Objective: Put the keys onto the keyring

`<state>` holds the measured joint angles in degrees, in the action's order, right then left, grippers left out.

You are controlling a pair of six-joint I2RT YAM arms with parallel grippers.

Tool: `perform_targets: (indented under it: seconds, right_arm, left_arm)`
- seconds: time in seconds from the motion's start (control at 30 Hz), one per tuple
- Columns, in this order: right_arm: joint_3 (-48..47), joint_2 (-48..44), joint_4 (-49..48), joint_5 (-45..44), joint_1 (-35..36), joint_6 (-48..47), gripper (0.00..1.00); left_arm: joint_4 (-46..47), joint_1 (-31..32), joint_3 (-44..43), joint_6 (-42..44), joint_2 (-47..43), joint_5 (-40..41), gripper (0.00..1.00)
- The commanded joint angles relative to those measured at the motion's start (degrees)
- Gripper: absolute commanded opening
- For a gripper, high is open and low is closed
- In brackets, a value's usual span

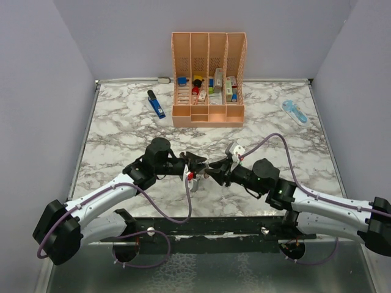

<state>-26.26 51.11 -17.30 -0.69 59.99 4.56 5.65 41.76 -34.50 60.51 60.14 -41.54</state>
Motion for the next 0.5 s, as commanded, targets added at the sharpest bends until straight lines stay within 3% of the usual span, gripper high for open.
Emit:
perform_targets:
  seconds: [0.0, 0.47]
  right_arm:
    - [-2.31, 2.73, -1.67, -2.21, 0.04, 6.22, 0.29]
    - [-2.48, 6.66, -7.40, -7.26, 0.04, 8.28, 0.24]
  left_arm:
    - [2.03, 0.41, -1.99, 2.36, -0.02, 2.91, 0.00]
    - [3.34, 1.27, -1.72, 0.49, -0.96, 2.69, 0.00]
